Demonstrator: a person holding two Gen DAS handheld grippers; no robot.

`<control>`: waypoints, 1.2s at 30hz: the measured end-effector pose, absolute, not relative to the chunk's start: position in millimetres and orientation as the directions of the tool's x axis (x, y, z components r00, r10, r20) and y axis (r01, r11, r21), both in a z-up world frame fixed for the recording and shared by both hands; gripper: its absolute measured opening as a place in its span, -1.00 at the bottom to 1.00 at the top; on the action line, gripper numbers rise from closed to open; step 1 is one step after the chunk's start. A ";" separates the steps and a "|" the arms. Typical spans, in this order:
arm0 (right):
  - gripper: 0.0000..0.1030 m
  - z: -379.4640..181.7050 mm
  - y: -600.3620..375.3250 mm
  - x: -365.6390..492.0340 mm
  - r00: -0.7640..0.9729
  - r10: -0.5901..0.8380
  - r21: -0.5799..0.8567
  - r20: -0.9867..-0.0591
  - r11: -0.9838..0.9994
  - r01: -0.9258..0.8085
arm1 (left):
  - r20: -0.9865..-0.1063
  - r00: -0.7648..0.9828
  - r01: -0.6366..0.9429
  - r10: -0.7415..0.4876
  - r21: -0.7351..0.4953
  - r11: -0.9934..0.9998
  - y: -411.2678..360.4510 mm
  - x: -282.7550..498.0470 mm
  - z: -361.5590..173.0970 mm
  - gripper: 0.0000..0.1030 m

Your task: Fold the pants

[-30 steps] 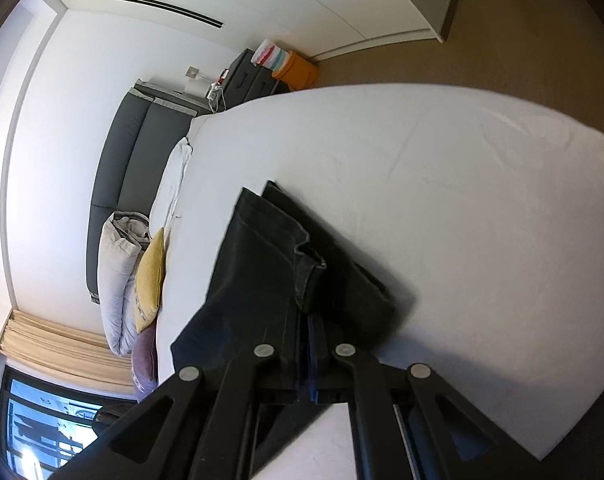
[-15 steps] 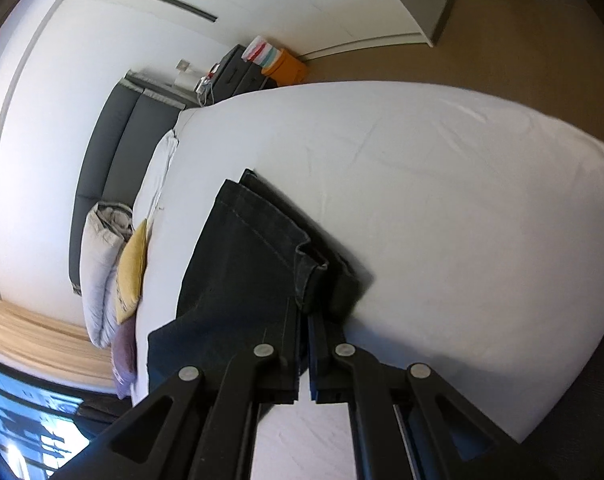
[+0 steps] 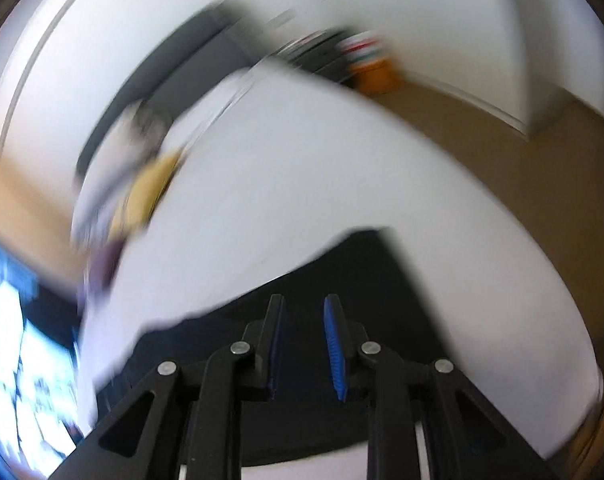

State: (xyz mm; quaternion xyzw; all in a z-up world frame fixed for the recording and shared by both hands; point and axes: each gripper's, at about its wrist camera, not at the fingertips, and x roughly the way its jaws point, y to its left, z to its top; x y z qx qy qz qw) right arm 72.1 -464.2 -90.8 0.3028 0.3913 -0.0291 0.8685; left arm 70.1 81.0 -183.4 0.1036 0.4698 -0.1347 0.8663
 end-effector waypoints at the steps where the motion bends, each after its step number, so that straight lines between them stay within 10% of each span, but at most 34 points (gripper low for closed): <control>1: -0.45 -90.2 -457.0 95.4 0.665 0.185 0.450 -0.724 0.856 0.252 | -0.842 0.521 0.332 -0.137 0.052 0.942 81.0 70.3 -183.3 0.44; 12: 0.18 -118.3 -464.1 166.8 0.535 0.139 0.055 -0.833 0.984 -0.169 | -0.838 0.524 0.340 -0.155 0.038 0.940 82.6 71.8 -183.7 0.47; 25: 0.17 -167.8 -514.6 195.1 0.421 0.260 0.218 -0.869 0.965 -0.145 | -0.842 0.515 0.354 -0.162 0.036 0.935 89.6 78.2 -184.0 0.50; 36: -0.70 -164.2 -490.7 201.6 0.464 0.202 0.119 -0.863 0.972 -0.202 | -0.841 0.518 0.347 -0.153 0.043 0.937 83.2 84.8 -187.1 0.54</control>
